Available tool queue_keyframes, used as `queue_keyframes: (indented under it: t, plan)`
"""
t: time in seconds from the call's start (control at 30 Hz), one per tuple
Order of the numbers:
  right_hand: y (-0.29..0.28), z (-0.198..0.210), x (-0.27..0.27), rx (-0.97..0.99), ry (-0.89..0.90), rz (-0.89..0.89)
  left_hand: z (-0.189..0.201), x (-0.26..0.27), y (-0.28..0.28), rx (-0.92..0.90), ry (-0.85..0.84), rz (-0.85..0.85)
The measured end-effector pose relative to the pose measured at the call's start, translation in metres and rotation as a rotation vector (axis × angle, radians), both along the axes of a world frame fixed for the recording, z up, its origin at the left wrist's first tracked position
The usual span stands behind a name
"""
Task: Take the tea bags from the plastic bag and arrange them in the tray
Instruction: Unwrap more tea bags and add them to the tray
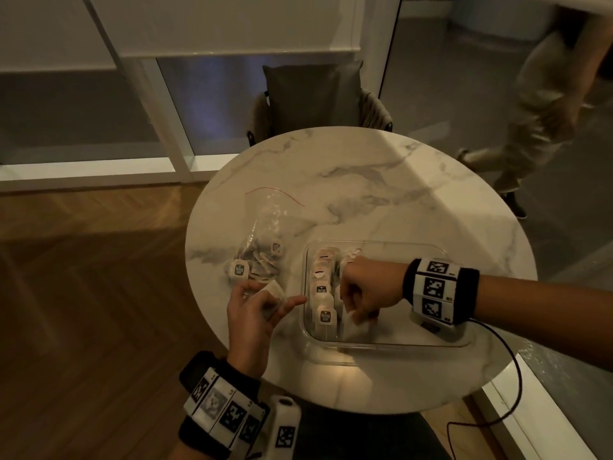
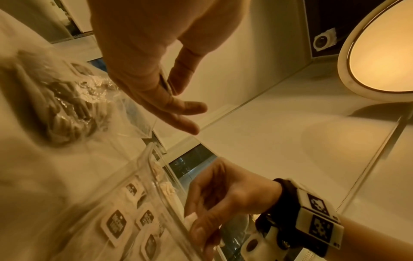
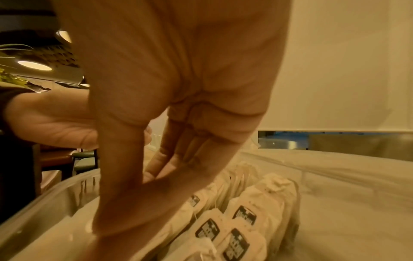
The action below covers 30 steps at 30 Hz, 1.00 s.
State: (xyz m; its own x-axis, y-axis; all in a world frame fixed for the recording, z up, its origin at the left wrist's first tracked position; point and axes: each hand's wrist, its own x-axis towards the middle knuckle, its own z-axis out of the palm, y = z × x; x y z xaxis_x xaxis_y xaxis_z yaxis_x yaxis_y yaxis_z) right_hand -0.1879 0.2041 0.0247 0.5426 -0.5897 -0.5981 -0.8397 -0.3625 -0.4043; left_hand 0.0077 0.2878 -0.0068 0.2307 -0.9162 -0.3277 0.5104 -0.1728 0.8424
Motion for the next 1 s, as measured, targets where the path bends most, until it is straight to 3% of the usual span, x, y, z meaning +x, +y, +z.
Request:
queue_keyframes:
  t: [0.27,0.53,0.63,0.77,1.0]
  plan:
    - [-0.016,-0.01,0.002,-0.027,0.124,0.03,-0.004,-0.004,0.0,0.042,0.009,-0.011]
    - [-0.027,0.0,-0.024,-0.23,0.156,0.094,-0.006,-0.002,0.005,0.058,0.003,-0.041]
    - [-0.03,0.005,-0.031,-0.315,0.185,0.137,-0.005,-0.004,0.006,0.048,-0.089,-0.148]
    - [-0.033,0.004,-0.031,-0.251,0.104,0.037,0.004,-0.013,0.008,0.005,-0.18,-0.361]
    - [-0.031,-0.007,-0.002,-0.21,-0.02,-0.019,0.007,-0.023,0.014,0.008,-0.206,-0.408]
